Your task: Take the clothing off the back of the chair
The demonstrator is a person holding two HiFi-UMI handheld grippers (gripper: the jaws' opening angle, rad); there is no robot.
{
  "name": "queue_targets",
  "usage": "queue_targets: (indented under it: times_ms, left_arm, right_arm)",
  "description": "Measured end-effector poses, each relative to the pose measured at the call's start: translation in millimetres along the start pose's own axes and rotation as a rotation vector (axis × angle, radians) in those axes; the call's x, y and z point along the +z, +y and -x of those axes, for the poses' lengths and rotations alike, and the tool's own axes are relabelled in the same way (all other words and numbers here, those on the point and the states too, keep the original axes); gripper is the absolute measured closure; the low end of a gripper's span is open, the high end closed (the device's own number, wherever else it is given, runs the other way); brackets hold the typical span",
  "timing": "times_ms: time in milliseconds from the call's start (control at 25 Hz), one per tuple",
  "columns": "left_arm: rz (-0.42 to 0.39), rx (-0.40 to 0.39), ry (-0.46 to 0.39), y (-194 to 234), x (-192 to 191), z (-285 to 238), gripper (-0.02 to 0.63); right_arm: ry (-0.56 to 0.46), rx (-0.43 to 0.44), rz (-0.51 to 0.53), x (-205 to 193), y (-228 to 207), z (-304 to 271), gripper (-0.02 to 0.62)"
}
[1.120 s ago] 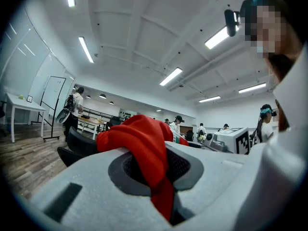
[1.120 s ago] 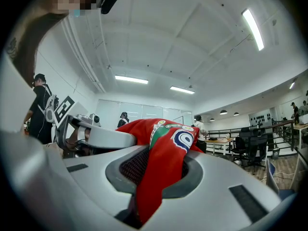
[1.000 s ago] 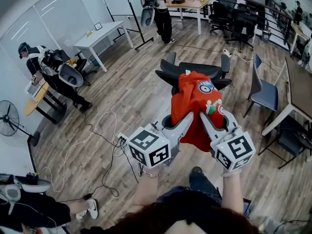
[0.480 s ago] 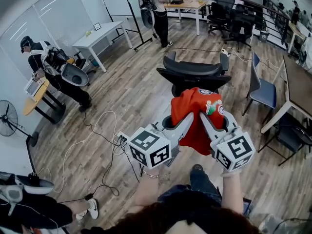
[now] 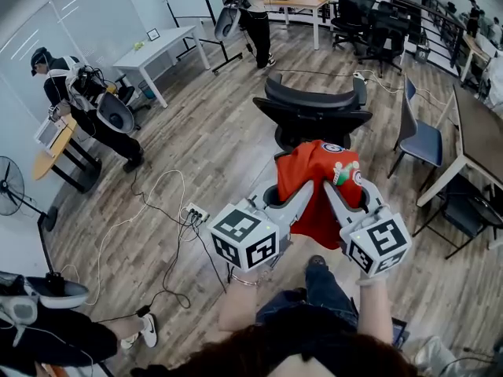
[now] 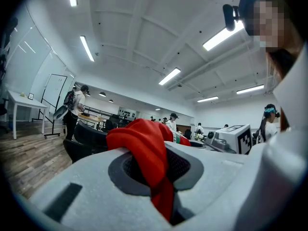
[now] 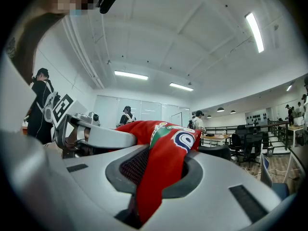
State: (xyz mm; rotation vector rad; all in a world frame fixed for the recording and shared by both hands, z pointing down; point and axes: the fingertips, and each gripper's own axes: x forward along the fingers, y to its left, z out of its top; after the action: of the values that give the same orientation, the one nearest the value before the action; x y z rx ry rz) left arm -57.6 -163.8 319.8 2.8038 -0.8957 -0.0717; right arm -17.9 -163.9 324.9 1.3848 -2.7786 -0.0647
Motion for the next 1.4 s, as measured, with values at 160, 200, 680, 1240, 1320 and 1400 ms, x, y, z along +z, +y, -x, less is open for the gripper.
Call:
queue_targets:
  times_ms: [160,200,680,1240,1320,1400]
  left_arm:
    - [-0.014,0.005,0.009,-6,-2,-1,0.543]
    - [-0.015,0.006,0.008,-7,-2,-2,0.543]
    - [-0.046,0.057,-0.004,-26,3,-15,0.543]
    - [-0.032,0.119,0.003,-57,-2,-23,0.543]
    - [-0.028,0.122,0.002,-62,-2,-27,0.543]
    - [-0.027,0.128,0.004,-67,-3,-29,0.543]
  right_arm:
    - [0.006,-0.003,0.001,-1,-1,6,0.529]
    - [0.007,-0.002,0.002,-1,-2,7,0.529]
    - [-0.017,0.035,0.008,6,-15,22,0.531]
    - [0.003,0.087,0.01,8,-24,52,0.531]
    - [0.002,0.091,0.009,8,-27,57,0.532]
    - [0.003,0.096,0.007,8,-30,62,0.531]
